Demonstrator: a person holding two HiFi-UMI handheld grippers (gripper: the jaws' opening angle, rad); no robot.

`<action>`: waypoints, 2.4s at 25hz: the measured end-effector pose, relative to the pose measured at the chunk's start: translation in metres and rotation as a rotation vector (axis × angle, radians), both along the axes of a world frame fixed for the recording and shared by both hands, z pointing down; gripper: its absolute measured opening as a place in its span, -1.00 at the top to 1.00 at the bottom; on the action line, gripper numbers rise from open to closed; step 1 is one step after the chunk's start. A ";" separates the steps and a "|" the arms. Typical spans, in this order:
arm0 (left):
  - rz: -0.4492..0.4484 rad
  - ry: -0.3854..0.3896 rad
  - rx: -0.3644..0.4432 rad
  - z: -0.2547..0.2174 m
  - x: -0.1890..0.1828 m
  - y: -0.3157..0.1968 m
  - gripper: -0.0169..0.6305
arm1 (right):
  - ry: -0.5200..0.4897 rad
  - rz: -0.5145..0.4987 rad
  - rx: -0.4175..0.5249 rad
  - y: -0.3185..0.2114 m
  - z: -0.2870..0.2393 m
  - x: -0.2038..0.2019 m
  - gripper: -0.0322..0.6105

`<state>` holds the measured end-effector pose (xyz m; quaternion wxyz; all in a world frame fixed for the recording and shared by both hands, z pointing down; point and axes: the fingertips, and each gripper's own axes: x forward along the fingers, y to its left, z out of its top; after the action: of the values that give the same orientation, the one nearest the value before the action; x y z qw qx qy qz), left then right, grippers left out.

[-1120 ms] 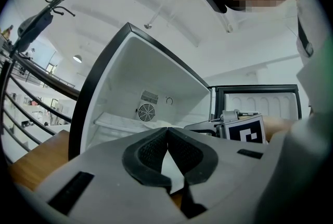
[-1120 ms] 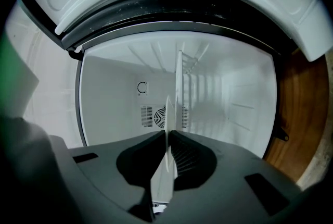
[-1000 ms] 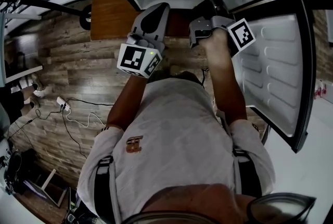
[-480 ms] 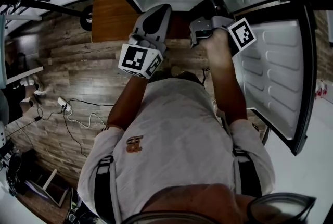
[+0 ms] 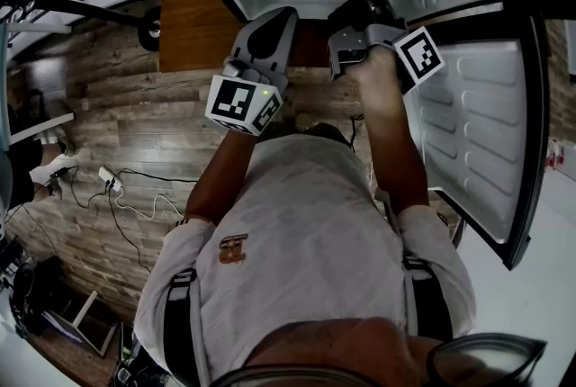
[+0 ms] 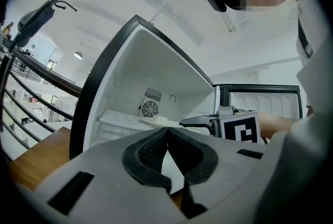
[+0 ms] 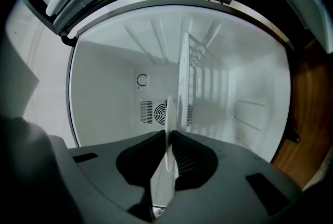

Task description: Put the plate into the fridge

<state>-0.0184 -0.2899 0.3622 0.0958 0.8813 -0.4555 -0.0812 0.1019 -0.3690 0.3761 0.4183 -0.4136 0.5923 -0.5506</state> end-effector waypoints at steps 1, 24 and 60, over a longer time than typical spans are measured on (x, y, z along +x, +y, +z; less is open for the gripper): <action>-0.001 0.001 -0.001 0.001 0.000 0.000 0.89 | 0.004 -0.003 -0.002 0.000 0.001 0.000 0.77; 0.023 0.012 -0.019 0.006 0.006 0.003 0.89 | 0.132 -0.050 -0.019 0.002 0.005 -0.004 0.77; 0.059 -0.001 -0.007 -0.002 0.010 0.026 0.89 | 0.479 -0.241 0.244 0.068 0.008 -0.035 0.60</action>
<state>-0.0089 -0.2643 0.3603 0.1009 0.8940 -0.4298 -0.0763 0.0665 -0.3013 0.3838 0.2450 -0.4053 0.7807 -0.4078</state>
